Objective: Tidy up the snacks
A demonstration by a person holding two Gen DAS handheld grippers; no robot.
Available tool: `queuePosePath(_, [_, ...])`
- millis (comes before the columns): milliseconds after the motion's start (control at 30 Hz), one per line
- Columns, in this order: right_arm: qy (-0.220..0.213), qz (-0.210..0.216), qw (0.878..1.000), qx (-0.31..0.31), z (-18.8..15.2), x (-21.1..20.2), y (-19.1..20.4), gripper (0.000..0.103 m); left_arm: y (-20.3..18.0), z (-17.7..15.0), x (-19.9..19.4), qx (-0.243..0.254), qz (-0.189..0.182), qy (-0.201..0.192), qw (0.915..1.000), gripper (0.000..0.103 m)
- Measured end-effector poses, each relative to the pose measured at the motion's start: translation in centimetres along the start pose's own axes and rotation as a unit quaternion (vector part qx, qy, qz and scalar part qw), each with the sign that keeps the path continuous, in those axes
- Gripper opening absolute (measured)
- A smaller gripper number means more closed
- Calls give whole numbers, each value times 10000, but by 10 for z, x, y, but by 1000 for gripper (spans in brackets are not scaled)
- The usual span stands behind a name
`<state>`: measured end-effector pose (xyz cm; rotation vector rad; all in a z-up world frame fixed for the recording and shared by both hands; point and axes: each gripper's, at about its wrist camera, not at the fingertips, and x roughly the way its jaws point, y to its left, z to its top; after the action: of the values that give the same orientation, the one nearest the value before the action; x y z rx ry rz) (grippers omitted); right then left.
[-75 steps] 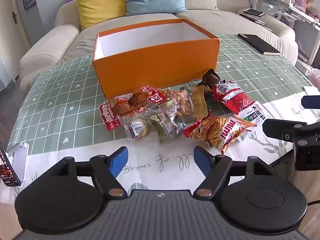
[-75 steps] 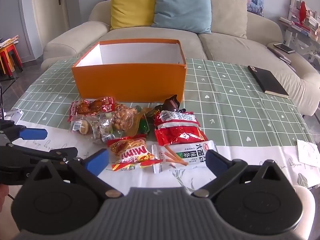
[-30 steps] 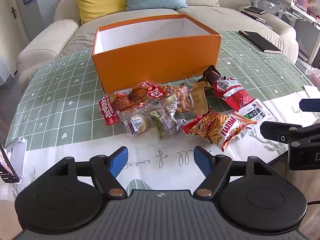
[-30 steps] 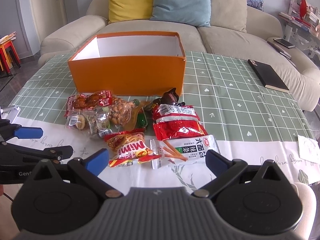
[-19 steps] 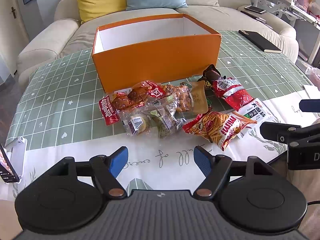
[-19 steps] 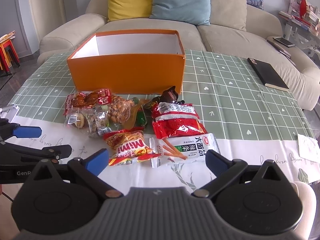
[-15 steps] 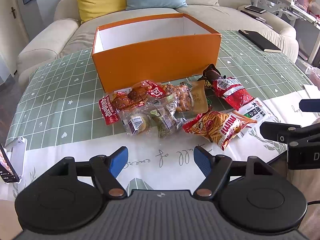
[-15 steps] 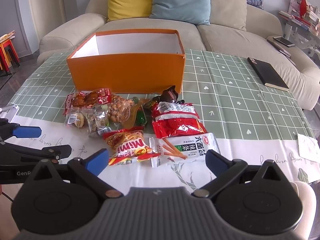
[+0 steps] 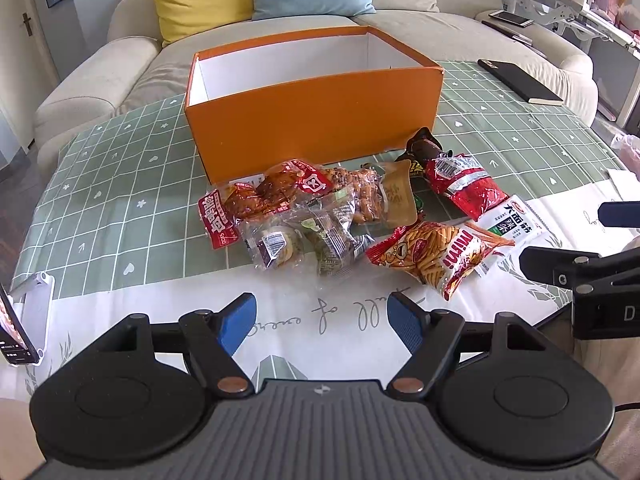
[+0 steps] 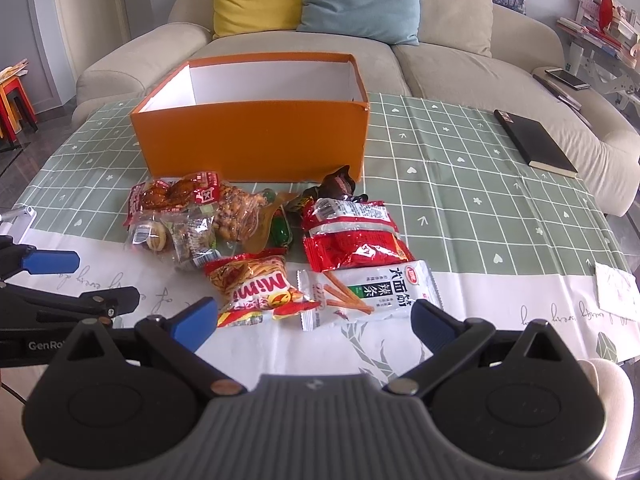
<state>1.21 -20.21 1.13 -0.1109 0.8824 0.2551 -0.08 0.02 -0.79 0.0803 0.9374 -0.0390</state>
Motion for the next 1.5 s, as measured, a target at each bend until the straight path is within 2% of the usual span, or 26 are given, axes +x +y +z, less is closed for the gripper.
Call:
queuePosePath(600, [93,152,9998,135,0,6,-3,99,4,-1,0,-99,-114,15,9999,87])
queuePosePath(767, [-15,301,9992,281,1,9,-8,99,10,-2,3,-226,-322,49,9992,76])
queuePosePath(833, [-62,411,9988,276,2,11,-7,93,14,-2,4,-257,-431,17,9987,57])
queuePosePath(900, [-82,466,9987,208,2,15,-5,79,16,-2,5,-288,-521,-12,9982,45])
queuePosePath(1000, [-113,580,9982,106,2,21,-1,75,20,-2,7,-380,-509,-120,9979,47])
queuePosePath(1100, [-142,677,9976,-18,4,27,4,75,22,0,11,-304,-471,-201,9982,62])
queuePosePath(1267, [-120,801,9965,-217,9,43,13,75,30,3,21,-404,-296,-205,9985,62])
queuePosePath(1500, [-10,943,9947,-408,12,65,22,73,30,2,31,-392,-539,-197,9976,63])
